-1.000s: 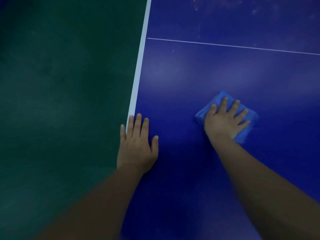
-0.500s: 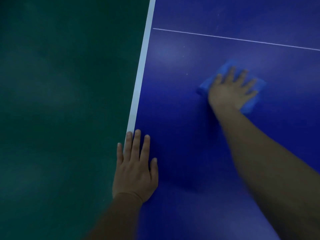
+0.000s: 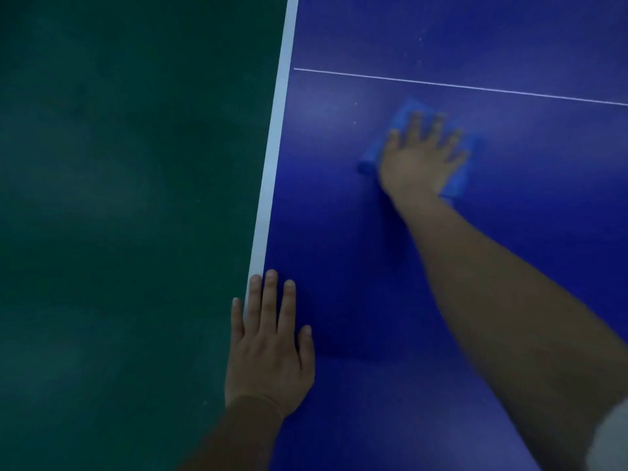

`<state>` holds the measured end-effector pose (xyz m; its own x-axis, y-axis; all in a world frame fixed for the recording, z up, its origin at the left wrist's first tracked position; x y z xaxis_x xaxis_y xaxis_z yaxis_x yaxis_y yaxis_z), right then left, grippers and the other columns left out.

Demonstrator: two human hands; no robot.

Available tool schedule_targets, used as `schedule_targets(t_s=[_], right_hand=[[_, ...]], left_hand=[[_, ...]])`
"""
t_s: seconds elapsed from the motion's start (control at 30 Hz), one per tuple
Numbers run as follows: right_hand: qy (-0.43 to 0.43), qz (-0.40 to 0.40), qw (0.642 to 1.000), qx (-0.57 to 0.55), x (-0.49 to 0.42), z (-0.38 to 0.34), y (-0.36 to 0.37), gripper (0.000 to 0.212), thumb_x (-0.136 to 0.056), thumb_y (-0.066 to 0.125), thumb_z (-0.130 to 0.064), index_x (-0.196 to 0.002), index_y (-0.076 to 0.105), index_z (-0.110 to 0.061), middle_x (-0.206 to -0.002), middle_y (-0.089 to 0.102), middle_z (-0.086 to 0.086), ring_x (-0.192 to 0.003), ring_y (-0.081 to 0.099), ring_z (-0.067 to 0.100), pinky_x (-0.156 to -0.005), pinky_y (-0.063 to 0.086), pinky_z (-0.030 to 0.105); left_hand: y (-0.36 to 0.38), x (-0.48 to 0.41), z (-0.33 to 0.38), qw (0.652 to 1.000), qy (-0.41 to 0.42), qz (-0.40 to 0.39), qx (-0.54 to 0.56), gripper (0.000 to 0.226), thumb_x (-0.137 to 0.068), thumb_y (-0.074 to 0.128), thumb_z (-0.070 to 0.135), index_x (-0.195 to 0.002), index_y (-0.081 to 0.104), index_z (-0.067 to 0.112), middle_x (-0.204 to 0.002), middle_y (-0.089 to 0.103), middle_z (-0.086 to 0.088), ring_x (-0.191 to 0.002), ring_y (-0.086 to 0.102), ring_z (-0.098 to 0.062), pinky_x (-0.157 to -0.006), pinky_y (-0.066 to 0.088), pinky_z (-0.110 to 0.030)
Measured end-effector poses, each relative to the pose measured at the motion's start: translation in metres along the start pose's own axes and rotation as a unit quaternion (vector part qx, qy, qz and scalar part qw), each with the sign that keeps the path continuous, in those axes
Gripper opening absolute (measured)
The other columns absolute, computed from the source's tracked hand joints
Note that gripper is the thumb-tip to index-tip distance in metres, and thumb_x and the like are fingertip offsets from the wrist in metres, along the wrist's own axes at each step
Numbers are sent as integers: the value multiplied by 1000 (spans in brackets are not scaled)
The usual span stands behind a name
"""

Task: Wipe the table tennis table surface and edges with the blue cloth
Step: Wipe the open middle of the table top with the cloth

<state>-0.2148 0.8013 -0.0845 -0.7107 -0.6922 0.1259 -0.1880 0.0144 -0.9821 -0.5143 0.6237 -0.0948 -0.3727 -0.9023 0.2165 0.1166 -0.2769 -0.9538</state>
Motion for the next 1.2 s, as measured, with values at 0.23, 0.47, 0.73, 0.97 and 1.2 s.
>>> schedule_targets(t_s=[0.23, 0.47, 0.73, 0.97, 1.2], right_hand=[[-261, -23, 963, 61, 40, -34, 15, 60, -102, 20, -56, -159, 20, -36, -168, 12, -1, -154, 7, 35, -121, 3, 56], [14, 11, 1000, -4, -24, -25, 5, 64, -102, 15, -56, -161, 10, -32, -169, 1, 3, -153, -3, 40, -119, -1, 65], [-294, -4, 952, 83, -18, -69, 16, 60, -103, 17, -55, -159, 18, -33, -169, 11, 2, -154, 8, 37, -121, 6, 56], [-56, -8, 998, 12, -26, -79, 14, 64, -102, 15, -56, -161, 7, -33, -169, -1, 3, -153, -4, 41, -120, -2, 63], [-118, -5, 991, 66, -13, -95, 19, 61, -103, 18, -58, -160, 13, -37, -169, 4, -3, -154, 2, 34, -122, 3, 55]], left_hand=[[-27, -37, 2, 997, -14, 24, 67, 69, -98, 23, 45, -158, 24, 11, -168, 13, -8, -156, 3, -21, -126, -3, -39], [-25, -116, 15, 998, 40, 39, 28, 73, -99, 13, 52, -161, 6, 14, -168, -8, -6, -154, -18, -18, -124, -14, -37], [-25, -115, 16, 998, 46, 35, 35, 70, -99, 20, 46, -160, 17, 12, -169, 0, -7, -156, -9, -20, -125, -10, -39], [-22, -116, 16, 997, 49, 41, 46, 67, -99, 20, 45, -157, 7, 12, -168, 0, -9, -155, -8, -23, -125, -3, -45], [-24, -117, 16, 994, 79, 15, 69, 73, -99, 22, 48, -157, 4, 7, -166, -8, -14, -154, -13, -29, -123, -8, -50]])
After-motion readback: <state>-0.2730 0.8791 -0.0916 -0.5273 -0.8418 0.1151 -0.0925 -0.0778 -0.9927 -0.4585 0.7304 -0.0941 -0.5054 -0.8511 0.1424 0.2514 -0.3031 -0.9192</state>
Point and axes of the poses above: each hand's wrist, its own x-axis away from the middle knuckle, its own y-axis out of the palm, z = x × y, the point moved 5 cm from there along -x, towards the middle knuckle
